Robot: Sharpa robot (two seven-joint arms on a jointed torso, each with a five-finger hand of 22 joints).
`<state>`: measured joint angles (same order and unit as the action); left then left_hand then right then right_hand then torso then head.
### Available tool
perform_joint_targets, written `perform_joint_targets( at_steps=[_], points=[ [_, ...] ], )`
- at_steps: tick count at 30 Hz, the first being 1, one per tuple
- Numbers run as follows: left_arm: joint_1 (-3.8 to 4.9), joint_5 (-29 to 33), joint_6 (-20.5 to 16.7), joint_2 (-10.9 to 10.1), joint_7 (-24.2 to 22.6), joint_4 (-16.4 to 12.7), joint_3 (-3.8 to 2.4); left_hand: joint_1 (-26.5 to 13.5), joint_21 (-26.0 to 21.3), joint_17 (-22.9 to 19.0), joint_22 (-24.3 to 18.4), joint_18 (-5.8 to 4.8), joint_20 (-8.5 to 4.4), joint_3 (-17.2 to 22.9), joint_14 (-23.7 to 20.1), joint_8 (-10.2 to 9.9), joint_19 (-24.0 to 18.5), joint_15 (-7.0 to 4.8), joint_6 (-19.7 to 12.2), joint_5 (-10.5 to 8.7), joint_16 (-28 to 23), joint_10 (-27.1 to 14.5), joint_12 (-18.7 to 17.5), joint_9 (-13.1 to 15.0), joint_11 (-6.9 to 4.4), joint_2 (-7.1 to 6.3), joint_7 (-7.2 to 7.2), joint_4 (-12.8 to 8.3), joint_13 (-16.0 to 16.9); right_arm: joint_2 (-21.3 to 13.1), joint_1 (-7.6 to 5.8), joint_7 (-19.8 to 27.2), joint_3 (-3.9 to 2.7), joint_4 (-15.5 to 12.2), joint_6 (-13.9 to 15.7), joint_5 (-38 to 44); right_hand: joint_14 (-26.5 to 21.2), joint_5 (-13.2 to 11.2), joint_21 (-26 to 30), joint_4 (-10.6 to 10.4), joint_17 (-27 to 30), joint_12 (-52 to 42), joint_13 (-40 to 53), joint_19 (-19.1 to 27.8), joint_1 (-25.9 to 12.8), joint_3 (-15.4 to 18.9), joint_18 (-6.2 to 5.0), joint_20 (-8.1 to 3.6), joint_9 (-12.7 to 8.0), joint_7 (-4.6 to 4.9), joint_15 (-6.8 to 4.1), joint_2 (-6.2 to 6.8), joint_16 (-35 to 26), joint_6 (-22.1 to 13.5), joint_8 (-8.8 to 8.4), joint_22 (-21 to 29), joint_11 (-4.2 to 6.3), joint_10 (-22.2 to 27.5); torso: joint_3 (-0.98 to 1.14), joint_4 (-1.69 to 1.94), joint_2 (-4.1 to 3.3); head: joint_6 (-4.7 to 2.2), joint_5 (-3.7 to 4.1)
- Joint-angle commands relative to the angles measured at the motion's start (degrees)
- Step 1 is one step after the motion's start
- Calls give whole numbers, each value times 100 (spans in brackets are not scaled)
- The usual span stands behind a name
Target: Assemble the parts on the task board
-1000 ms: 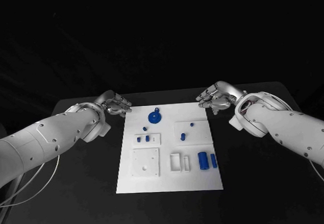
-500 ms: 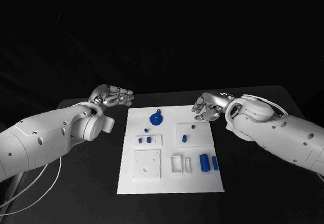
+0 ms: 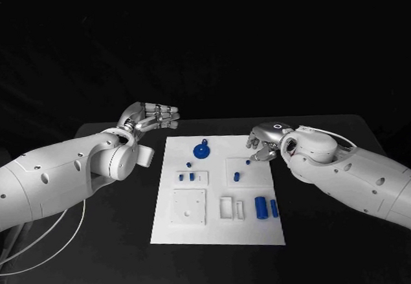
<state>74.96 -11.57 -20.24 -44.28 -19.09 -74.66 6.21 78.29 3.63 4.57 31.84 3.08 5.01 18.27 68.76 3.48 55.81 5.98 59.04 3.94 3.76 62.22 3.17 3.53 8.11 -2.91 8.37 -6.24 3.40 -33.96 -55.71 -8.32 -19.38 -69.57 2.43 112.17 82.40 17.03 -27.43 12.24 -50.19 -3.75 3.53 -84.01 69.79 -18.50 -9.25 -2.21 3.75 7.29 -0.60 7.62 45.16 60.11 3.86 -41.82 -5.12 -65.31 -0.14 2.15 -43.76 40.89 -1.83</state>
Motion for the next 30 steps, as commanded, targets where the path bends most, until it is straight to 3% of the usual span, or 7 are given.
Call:
perform_joint_targets(
  at_steps=[1,2,4,10,16,25,30],
  points=[
    [20,354,-90,-4,-312,-69,-6,12,21,-6,-133,38,18,-67,-61,7,29,21,-30,-2,-3,-65,24,-1,-4,33,7,-7,-2,51,9,-96,34,61,-342,242,-11,-44,-42,16,20,32,-9,-238,38,35,-88,55,-8,-13,15,-5,46,-33,-30,64,-1,51,-41,25,17,10,-29],
    [20,372,-88,-4,-320,-78,-6,12,21,-6,-133,38,18,-67,-61,7,29,21,-30,-2,-3,-65,24,-1,-4,33,7,-7,-2,68,10,-87,47,87,-347,242,-15,-45,-46,22,23,31,-9,-238,46,25,-90,52,-8,-14,13,-13,45,-32,-29,69,0,48,-48,28,18,7,-27],
    [22,391,-88,-3,-331,-87,-6,13,29,-3,-392,42,22,-135,-65,13,82,25,-28,-3,-25,-67,15,2,-3,49,11,-29,-6,92,10,-73,67,121,-351,243,-16,-47,-61,39,28,32,-10,-238,37,-10,-89,51,-7,-16,13,-17,54,-25,-28,92,1,38,-43,26,13,2,-33],
    [32,431,-72,-1,-355,-116,-6,18,32,-5,-431,44,22,-136,-73,12,93,26,-19,-1,-22,-66,16,1,-4,60,15,-33,-5,189,29,-5,147,233,-306,245,-53,-105,-46,167,70,34,-11,-221,22,-273,-68,56,-6,-32,18,-9,37,41,-31,182,9,-3,-22,6,6,10,-77],
    [37,441,-9,17,-361,-144,-6,30,54,-8,-657,51,12,-136,-80,12,152,26,-31,113,-23,-84,15,1,4,88,26,-67,-6,288,71,27,223,314,-243,247,-53,-142,-58,211,93,33,-12,-224,-45,-515,-56,44,-5,-40,9,-13,52,92,-29,218,20,-50,-15,26,5,33,-89],
    [38,442,36,32,-353,-143,-6,15,55,-11,-663,50,15,-130,-87,13,145,30,-29,117,-24,-92,16,1,6,86,26,-73,-6,374,121,70,256,420,-177,245,-57,-281,-97,134,104,34,-13,-221,-133,-950,-43,29,-3,-47,-6,-27,63,180,-27,251,41,-136,-19,44,0,53,-73],
    [38,442,63,38,-338,-141,-6,15,60,-10,-667,52,14,-122,-83,14,147,28,-27,124,-23,-93,16,1,6,91,26,-84,-6,420,143,92,268,475,-149,217,-61,-458,-119,65,97,36,-13,-219,-129,-1333,-30,3,3,-69,-38,-146,69,359,-25,249,83,-283,-18,35,1,63,-83]
  ],
)
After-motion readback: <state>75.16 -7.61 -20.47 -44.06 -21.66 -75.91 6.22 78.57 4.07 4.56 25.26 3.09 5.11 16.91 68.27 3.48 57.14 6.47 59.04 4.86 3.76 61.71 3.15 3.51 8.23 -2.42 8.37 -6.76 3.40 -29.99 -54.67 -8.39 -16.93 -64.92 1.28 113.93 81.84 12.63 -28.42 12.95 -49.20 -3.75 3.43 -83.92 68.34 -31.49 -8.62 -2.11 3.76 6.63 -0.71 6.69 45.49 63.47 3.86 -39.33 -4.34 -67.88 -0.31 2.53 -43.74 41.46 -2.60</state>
